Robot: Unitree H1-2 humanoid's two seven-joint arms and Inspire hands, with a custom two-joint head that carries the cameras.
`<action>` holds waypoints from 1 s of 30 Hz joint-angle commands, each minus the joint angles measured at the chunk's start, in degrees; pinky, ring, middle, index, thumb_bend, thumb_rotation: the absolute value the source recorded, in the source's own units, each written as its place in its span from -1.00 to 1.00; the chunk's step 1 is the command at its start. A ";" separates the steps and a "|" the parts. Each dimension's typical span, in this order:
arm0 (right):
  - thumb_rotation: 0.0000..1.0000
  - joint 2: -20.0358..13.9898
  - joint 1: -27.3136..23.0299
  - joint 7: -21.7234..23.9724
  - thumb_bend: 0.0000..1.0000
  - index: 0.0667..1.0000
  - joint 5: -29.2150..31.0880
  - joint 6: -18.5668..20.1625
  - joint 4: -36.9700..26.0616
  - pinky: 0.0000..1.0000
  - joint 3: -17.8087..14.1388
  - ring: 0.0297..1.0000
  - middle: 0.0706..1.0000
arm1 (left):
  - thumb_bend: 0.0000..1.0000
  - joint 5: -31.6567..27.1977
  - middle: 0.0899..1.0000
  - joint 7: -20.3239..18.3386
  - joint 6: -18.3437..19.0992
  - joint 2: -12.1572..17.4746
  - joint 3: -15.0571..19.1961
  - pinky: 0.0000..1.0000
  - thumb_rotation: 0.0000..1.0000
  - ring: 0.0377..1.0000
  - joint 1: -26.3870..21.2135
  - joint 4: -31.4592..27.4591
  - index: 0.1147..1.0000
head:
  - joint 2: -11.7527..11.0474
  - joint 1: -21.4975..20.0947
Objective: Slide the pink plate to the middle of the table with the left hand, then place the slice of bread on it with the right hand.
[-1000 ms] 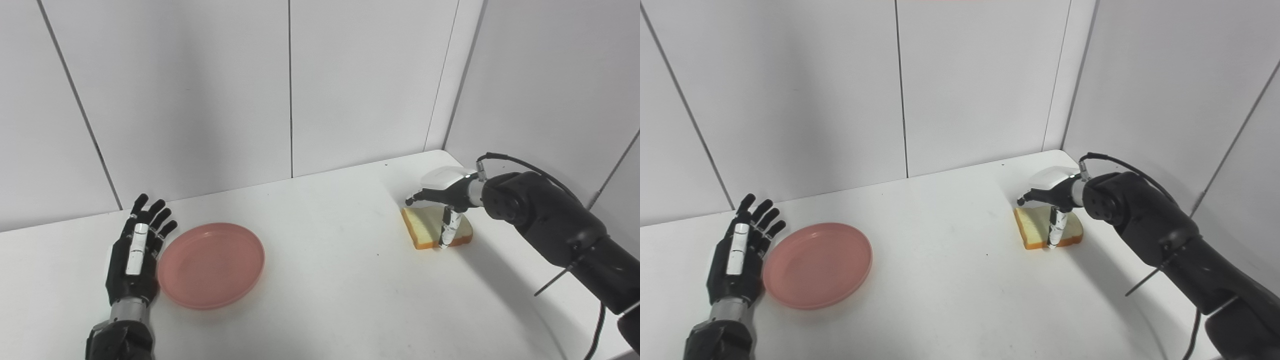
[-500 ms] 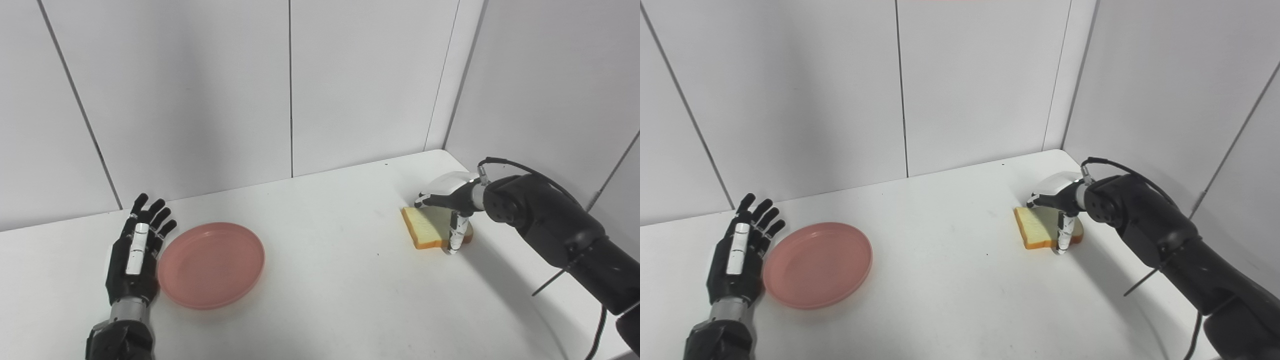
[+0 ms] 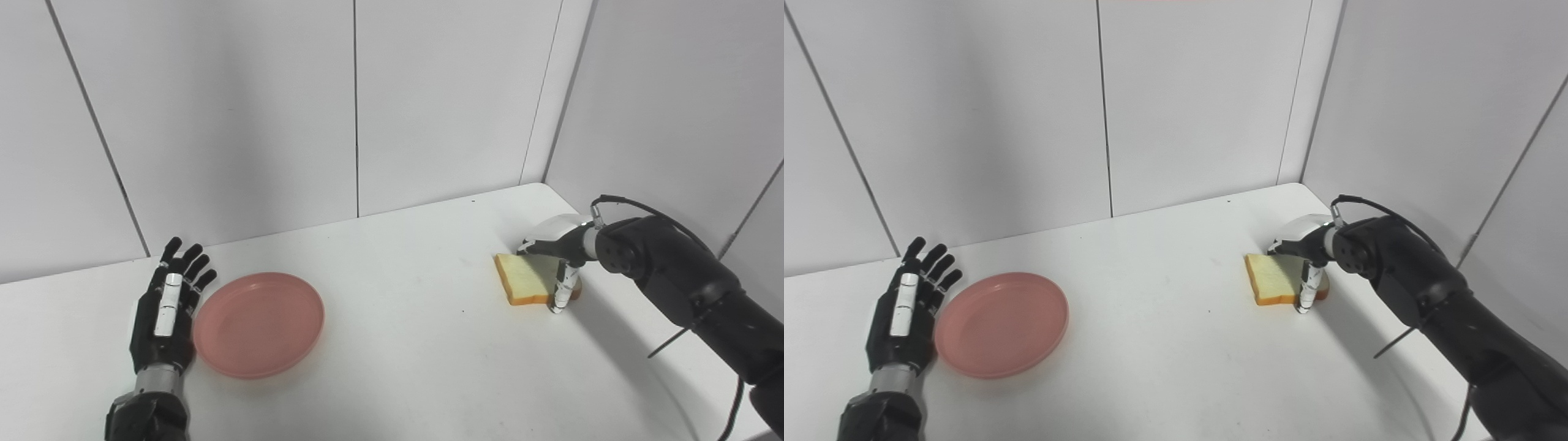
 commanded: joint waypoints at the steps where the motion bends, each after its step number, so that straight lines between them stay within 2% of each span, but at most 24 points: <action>1: -0.52 -0.39 -1.59 -0.83 1.00 0.74 0.30 1.84 0.13 0.56 -0.68 0.86 0.89 | 0.63 0.30 0.66 -0.55 0.53 -0.43 -0.23 0.59 0.25 0.70 7.59 3.80 0.75 | 0.07 0.09; 3: -0.61 0.17 -1.86 -0.57 0.96 0.74 0.53 2.34 0.75 0.46 -0.44 0.78 0.85 | 0.64 0.28 0.65 -0.47 0.63 -0.36 -0.27 0.59 0.25 0.70 7.53 3.83 0.75 | 0.08 0.12; 4: -0.66 0.39 -2.02 -0.48 0.89 0.72 0.46 2.29 1.02 0.34 -0.16 0.57 0.68 | 0.64 0.27 0.65 -0.40 0.69 -0.34 -0.26 0.59 0.25 0.69 7.50 3.83 0.74 | 0.08 0.12; 6: -0.65 0.77 -2.34 -0.22 0.78 0.68 0.25 2.33 1.45 0.20 0.36 0.28 0.40 | 0.61 0.24 0.65 -0.40 0.69 -0.30 -0.27 0.58 0.25 0.69 7.44 3.88 0.74 | 0.04 0.11; 7: -0.65 0.86 -2.32 -0.18 0.78 0.67 0.15 2.32 1.24 0.19 0.56 0.27 0.37 | 0.61 0.21 0.65 -0.45 0.68 -0.29 -0.28 0.58 0.25 0.69 7.43 3.88 0.74 | 0.04 0.11; 10: -0.67 0.82 -2.17 -1.10 0.66 0.47 -0.11 1.18 0.92 0.06 1.32 0.14 0.25 | 0.59 0.25 0.65 -0.44 0.61 -0.26 -0.37 0.58 0.25 0.69 7.45 3.82 0.73 | 0.04 0.11; 12: -0.66 0.85 -2.16 -1.96 0.54 0.33 -0.56 0.77 0.99 -0.01 1.85 0.08 0.18 | 0.60 0.30 0.64 -0.28 0.71 -0.27 -0.45 0.57 0.25 0.69 7.50 3.66 0.73 | 0.04 0.11; 15: -0.68 0.86 -2.12 -2.80 0.40 0.29 -0.51 0.64 0.94 -0.08 2.15 0.00 0.11 | 0.60 0.14 0.65 -0.24 1.04 -0.32 -0.42 0.59 0.24 0.69 7.55 3.46 0.73 | 0.04 0.11; 17: -0.68 0.73 -2.01 -2.96 0.38 0.28 -0.09 0.40 0.46 -0.11 2.18 -0.02 0.09 | 0.60 0.17 0.65 -0.22 1.09 -0.33 -0.45 0.59 0.24 0.69 7.58 3.40 0.73 | 0.04 0.11; 19: -0.62 0.57 -1.97 -2.90 0.39 0.35 0.18 0.22 -0.01 -0.04 2.28 0.06 0.18 | 0.60 0.24 0.64 -0.24 1.07 -0.34 -0.50 0.59 0.24 0.69 7.63 3.30 0.73 | 0.16 0.19; 30: -0.56 -0.56 -2.11 -1.00 0.47 0.47 0.60 0.41 -3.27 -0.06 2.13 0.03 0.15 | 0.58 0.01 0.65 -0.59 0.98 -0.51 -0.41 0.61 0.22 0.70 7.53 3.71 0.72 | 0.23 0.51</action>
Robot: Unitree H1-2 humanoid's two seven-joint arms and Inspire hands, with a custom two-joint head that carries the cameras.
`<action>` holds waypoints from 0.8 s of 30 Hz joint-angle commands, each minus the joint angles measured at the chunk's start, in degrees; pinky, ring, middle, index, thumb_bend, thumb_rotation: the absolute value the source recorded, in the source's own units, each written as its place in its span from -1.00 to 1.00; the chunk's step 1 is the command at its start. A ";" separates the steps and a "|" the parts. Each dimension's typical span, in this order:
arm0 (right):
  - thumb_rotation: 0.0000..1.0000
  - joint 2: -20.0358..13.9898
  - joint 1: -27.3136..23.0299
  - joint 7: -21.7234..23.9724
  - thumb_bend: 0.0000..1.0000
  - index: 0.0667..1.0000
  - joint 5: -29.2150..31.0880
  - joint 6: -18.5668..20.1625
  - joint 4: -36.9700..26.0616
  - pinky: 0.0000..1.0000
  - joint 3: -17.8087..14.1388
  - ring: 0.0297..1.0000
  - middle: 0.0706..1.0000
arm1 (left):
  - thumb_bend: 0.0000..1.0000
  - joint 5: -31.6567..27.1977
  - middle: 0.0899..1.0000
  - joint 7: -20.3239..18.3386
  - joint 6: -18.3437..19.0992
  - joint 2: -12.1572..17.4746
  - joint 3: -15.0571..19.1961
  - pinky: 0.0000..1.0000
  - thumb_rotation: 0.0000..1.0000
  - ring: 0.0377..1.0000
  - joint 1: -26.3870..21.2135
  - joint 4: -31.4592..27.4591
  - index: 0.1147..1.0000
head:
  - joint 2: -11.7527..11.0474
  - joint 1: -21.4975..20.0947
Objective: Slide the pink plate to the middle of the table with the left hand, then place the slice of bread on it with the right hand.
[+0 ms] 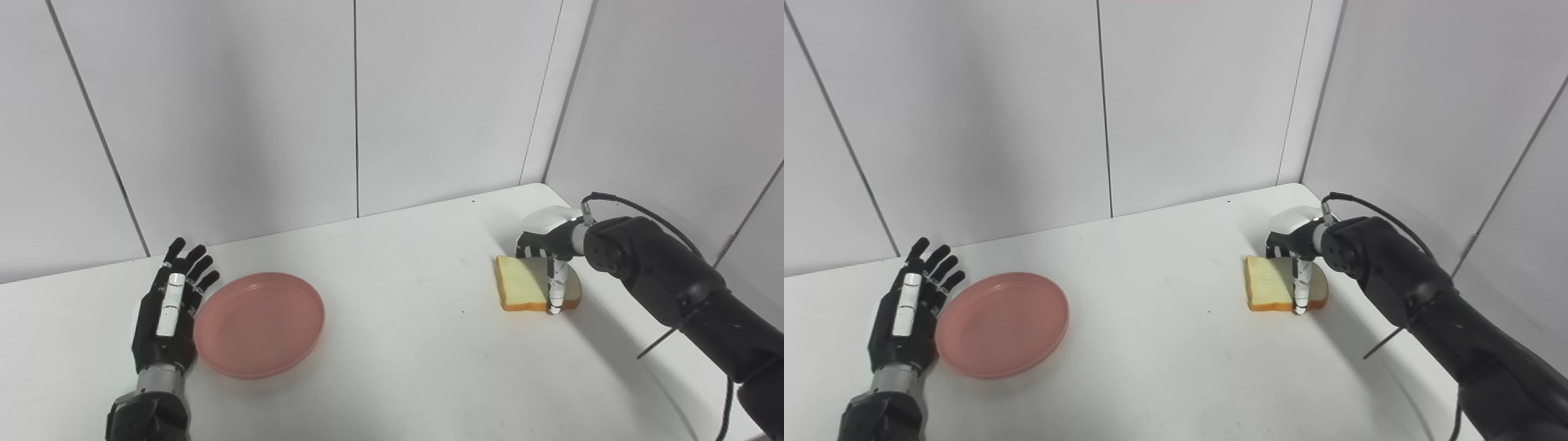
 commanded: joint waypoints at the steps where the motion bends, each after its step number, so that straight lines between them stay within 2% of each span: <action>1: -0.55 -1.83 -0.87 0.98 0.48 0.49 0.28 -0.75 -1.57 -0.04 0.11 0.04 0.16 | 0.57 0.03 0.65 -0.59 0.18 -0.71 -0.03 0.61 0.22 0.71 7.41 3.98 0.72 | 0.05 0.07; 6: -0.64 -2.45 -1.18 1.44 0.49 0.52 4.01 -2.83 -4.51 -0.03 -1.62 0.05 0.17 | 0.59 0.33 0.65 -0.72 -0.34 -0.92 -0.44 0.58 0.23 0.71 7.35 4.29 0.73 | 0.07 0.72; 7: -0.62 -2.52 -1.26 1.50 0.49 0.44 4.35 -3.03 -5.02 -0.05 -1.75 0.02 0.14 | 0.58 0.31 0.66 -0.78 -0.43 -0.96 -0.49 0.58 0.24 0.71 7.33 4.39 0.73 | 0.07 0.72; 11: -0.55 -3.17 -2.12 2.52 0.51 0.37 4.08 -4.29 -9.04 -0.07 -1.24 -0.01 0.09 | 0.58 0.34 0.64 -0.75 -0.85 -1.21 -0.75 0.57 0.24 0.70 7.30 4.73 0.72 | 0.16 1.31; 14: -0.60 -2.63 -2.47 3.54 0.52 0.34 5.99 -3.45 -11.35 -0.10 -2.37 -0.05 0.03 | 0.59 0.51 0.63 -0.52 -1.23 -1.48 -1.02 0.56 0.25 0.69 7.28 4.97 0.73 | 0.23 1.91; 17: -0.65 -1.95 -3.50 5.51 0.51 0.33 5.76 -1.90 -13.81 -0.15 -2.08 -0.09 0.02 | 0.66 0.51 0.63 -0.23 -1.81 -1.78 -1.02 0.54 0.25 0.68 6.84 6.20 0.73 | 0.16 2.90; 24: -0.73 0.85 -6.35 5.96 0.44 0.27 5.68 -4.66 -15.19 -0.17 -0.75 -0.07 0.05 | 0.65 0.91 0.64 0.29 -2.89 -2.66 -1.16 0.52 0.25 0.69 6.21 7.91 0.72 | 0.01 6.29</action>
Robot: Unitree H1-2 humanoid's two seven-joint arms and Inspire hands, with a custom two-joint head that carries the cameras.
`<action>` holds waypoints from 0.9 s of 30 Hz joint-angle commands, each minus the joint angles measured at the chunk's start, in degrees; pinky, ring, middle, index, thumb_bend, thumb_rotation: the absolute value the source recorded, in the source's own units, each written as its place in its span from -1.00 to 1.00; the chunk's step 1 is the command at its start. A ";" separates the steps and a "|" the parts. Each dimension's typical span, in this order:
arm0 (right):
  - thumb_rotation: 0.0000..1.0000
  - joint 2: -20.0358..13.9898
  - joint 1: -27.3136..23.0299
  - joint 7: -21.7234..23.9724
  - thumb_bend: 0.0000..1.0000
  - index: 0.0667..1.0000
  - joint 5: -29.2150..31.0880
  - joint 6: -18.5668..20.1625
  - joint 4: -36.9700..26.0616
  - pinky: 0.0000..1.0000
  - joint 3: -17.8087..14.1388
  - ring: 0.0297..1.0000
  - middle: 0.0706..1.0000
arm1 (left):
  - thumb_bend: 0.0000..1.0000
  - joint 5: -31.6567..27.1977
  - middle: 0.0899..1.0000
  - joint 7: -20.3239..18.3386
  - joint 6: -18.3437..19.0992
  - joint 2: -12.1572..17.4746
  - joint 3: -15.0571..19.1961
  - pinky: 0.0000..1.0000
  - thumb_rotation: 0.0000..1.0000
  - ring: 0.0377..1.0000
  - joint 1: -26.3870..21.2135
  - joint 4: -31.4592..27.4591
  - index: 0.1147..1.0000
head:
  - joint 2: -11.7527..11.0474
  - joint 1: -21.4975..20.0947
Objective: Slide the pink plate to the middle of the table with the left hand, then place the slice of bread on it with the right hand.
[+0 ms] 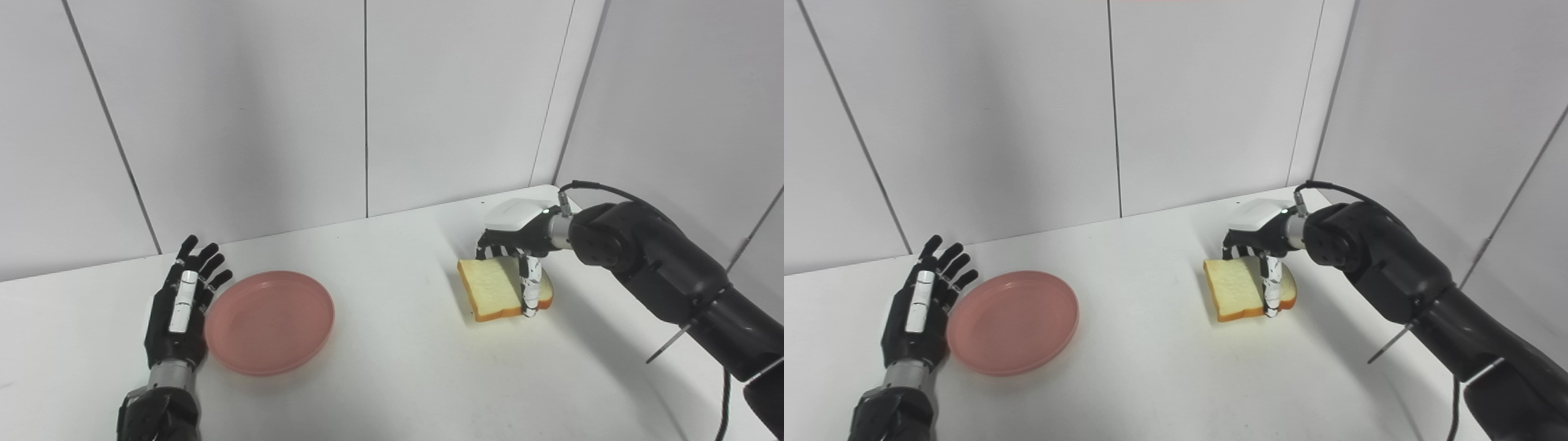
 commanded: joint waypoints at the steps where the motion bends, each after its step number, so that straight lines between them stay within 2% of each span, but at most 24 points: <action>1: -0.73 -0.03 -3.79 -0.52 0.44 0.27 0.14 -2.30 -1.03 -0.17 -0.22 -0.07 0.05 | 0.65 0.09 0.64 -0.13 -1.37 -2.60 -0.08 0.51 0.25 0.69 7.08 5.61 0.72 | 0.05 0.90; 3: -0.80 0.86 -4.82 -0.42 0.36 0.25 -0.24 -2.93 -1.14 -0.19 0.38 -0.08 0.01 | 0.65 0.32 0.64 0.00 -1.57 -2.87 -0.04 0.52 0.24 0.69 7.02 5.71 0.73 | 0.16 1.88; 4: -0.93 1.44 -5.40 -0.32 0.16 0.12 -0.36 -3.06 -1.18 -0.18 0.65 -0.07 -0.09 | 0.65 0.55 0.64 0.18 -1.68 -3.02 -0.10 0.51 0.24 0.68 6.98 5.75 0.72 | 0.18 2.01; 6: -0.97 2.32 -6.18 -0.16 0.09 0.03 -0.30 -3.01 -1.20 -0.15 0.93 -0.04 -0.12 | 0.65 0.93 0.63 0.53 -1.98 -3.33 -0.19 0.51 0.24 0.67 6.85 6.04 0.72 | 0.28 2.68; 10: -0.98 5.04 -8.87 0.87 0.05 -0.01 -1.65 -4.33 -1.14 -0.10 3.31 -0.01 -0.15 | 0.70 1.94 0.62 1.84 -2.49 -4.16 -0.31 0.46 0.21 0.65 6.50 6.72 0.71 | 0.29 4.26; 14: -0.98 8.15 -11.44 0.50 0.05 -0.02 -2.56 -5.78 0.32 -0.11 5.57 -0.01 -0.14 | 0.68 3.13 0.63 2.95 -2.64 -4.93 -0.43 0.46 0.23 0.65 5.95 7.92 0.72 | -0.59 7.50; 18: -0.98 11.12 -13.72 -0.73 0.05 -0.04 -2.95 -8.03 2.68 -0.27 6.84 -0.16 -0.14 | 0.63 4.08 0.61 4.18 -2.60 -5.43 -0.33 0.43 0.25 0.64 5.54 8.39 0.73 | -0.91 9.70; 23: -0.99 15.06 -16.14 -1.09 0.06 -0.08 -3.64 -9.00 5.16 -0.28 7.72 -0.18 -0.11 | 0.67 4.32 0.61 4.83 -2.62 -6.00 -0.01 0.42 0.26 0.65 5.05 8.65 0.72 | -1.33 12.38; 24: -0.99 15.86 -16.66 -1.45 0.06 -0.08 -3.83 -9.49 5.85 -0.29 8.06 -0.18 -0.11 | 0.68 4.49 0.61 5.19 -2.63 -6.17 -0.06 0.42 0.26 0.65 4.87 8.95 0.72 | -1.44 14.10; 25: -0.99 16.42 -17.03 -1.71 0.05 -0.03 -3.99 -9.83 6.35 -0.27 8.29 -0.15 -0.16 | 0.67 4.63 0.62 5.46 -2.63 -6.29 -0.09 0.43 0.27 0.65 4.75 9.16 0.71 | -1.44 14.10; 26: -0.99 17.16 -17.46 -1.93 0.05 -0.04 -4.42 -9.72 6.96 -0.20 8.59 -0.08 -0.14 | 0.67 4.93 0.62 5.85 -2.64 -6.52 -0.22 0.43 0.27 0.65 4.69 9.31 0.71 | -1.42 15.84; 27: -0.99 17.65 -17.74 -2.07 0.05 -0.05 -4.72 -9.61 7.38 -0.18 8.79 -0.05 -0.13 | 0.67 5.15 0.62 6.10 -2.65 -6.67 -0.29 0.44 0.28 0.66 4.65 9.42 0.71 | -1.42 15.84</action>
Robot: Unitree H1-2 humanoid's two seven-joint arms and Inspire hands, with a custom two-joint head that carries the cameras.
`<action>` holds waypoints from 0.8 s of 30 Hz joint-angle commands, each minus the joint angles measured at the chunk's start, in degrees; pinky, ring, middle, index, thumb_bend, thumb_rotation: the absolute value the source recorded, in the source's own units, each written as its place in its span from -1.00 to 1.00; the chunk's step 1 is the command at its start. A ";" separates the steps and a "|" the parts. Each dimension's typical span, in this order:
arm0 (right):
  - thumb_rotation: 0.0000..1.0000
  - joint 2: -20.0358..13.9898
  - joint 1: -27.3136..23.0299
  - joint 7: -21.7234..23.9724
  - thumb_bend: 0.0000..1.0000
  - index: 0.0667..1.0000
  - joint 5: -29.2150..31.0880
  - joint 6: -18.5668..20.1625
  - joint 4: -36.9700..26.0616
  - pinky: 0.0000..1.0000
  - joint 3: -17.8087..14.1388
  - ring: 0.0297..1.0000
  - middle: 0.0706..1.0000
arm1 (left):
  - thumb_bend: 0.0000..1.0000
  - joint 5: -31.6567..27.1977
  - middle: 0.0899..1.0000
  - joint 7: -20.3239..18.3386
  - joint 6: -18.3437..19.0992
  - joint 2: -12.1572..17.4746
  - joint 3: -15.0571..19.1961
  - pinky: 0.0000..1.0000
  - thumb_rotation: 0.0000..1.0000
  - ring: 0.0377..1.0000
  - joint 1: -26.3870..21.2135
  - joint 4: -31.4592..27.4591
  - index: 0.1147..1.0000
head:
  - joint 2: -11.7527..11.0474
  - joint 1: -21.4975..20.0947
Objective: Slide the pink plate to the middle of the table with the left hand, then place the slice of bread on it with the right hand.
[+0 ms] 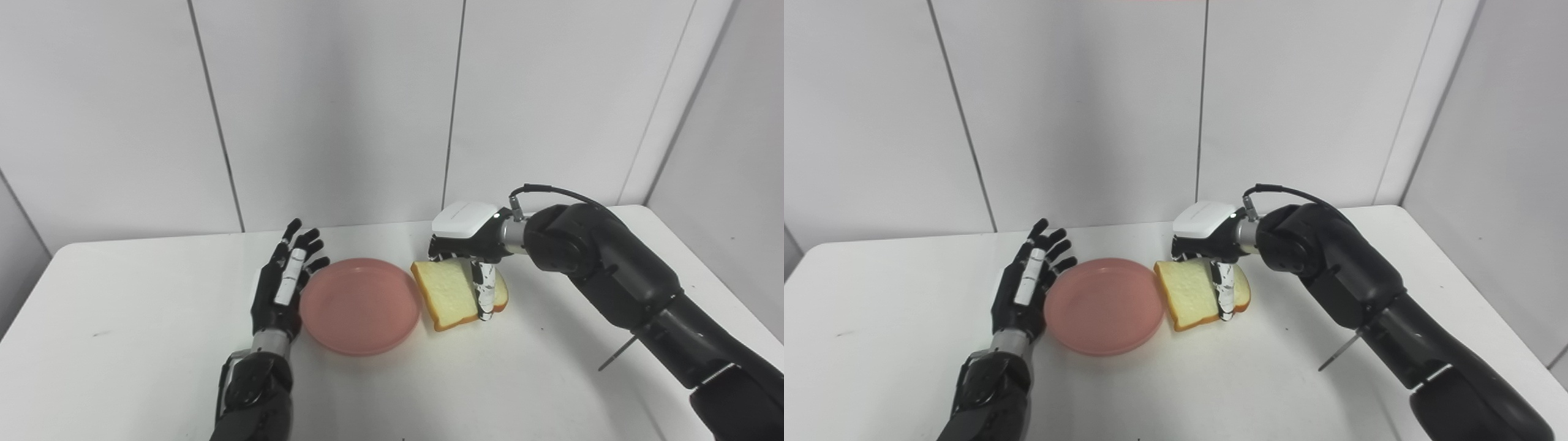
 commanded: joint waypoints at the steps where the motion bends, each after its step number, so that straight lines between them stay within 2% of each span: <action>1: -0.99 0.85 -4.35 -2.05 0.05 -0.05 -0.79 -1.46 0.36 -0.16 -0.26 -0.04 -0.12 | 0.67 0.26 0.62 0.75 -0.70 -3.06 -0.06 0.44 0.28 0.66 7.05 5.28 0.71 | -0.18 1.64; 7: -0.99 4.21 -6.05 -4.06 0.05 0.00 -0.47 -3.86 5.06 -0.30 0.79 -0.19 -0.18 | 0.71 0.52 0.58 1.37 -0.72 -3.98 0.18 0.41 0.31 0.65 6.42 6.94 0.69 | -0.88 5.24; 10: -0.99 6.43 -6.67 -5.12 0.06 -0.07 -0.74 -3.53 7.33 -0.33 1.00 -0.22 -0.12 | 0.74 0.75 0.60 1.82 -0.72 -4.09 0.18 0.41 0.32 0.64 6.17 7.48 0.70 | -1.33 6.82; 14: -0.99 8.26 -7.26 -5.87 0.06 -0.08 -1.07 -3.65 9.10 -0.49 1.32 -0.39 -0.13 | 0.77 1.00 0.60 2.50 -0.72 -4.03 0.15 0.40 0.32 0.64 6.05 7.89 0.69 | -1.95 8.06; 15: -0.99 8.58 -7.46 -5.81 0.06 -0.08 -1.12 -3.62 9.41 -0.39 1.48 -0.27 -0.11 | 0.76 1.08 0.61 2.58 -0.73 -4.00 0.12 0.40 0.33 0.64 6.07 7.88 0.69 | -1.95 8.06; 16: -0.99 8.91 -7.71 -5.76 0.06 -0.08 -1.10 -3.72 9.77 -0.37 1.65 -0.25 -0.11 | 0.77 1.18 0.61 2.68 -0.73 -3.95 0.05 0.39 0.33 0.64 6.10 7.88 0.70 | -2.13 8.51; 19: -0.99 9.54 -8.39 -5.89 0.06 -0.09 -1.43 -4.11 10.51 -0.41 2.30 -0.30 -0.12 | 0.80 1.41 0.61 2.80 -0.73 -3.91 -0.02 0.40 0.34 0.63 6.13 8.05 0.71 | -2.26 9.57; 21: -0.99 9.90 -9.04 -6.33 0.06 -0.09 -1.96 -4.54 11.45 -0.37 2.99 -0.27 -0.11 | 0.81 1.33 0.59 2.62 -0.73 -4.13 0.27 0.40 0.34 0.63 6.26 8.23 0.70 | -2.72 10.62; 24: -0.99 10.71 -9.82 -7.12 0.06 -0.09 -2.24 -4.78 12.91 -0.36 3.47 -0.25 -0.11 | 0.76 1.37 0.59 2.70 -0.73 -4.56 0.46 0.39 0.34 0.62 6.42 8.25 0.71 | -2.81 10.73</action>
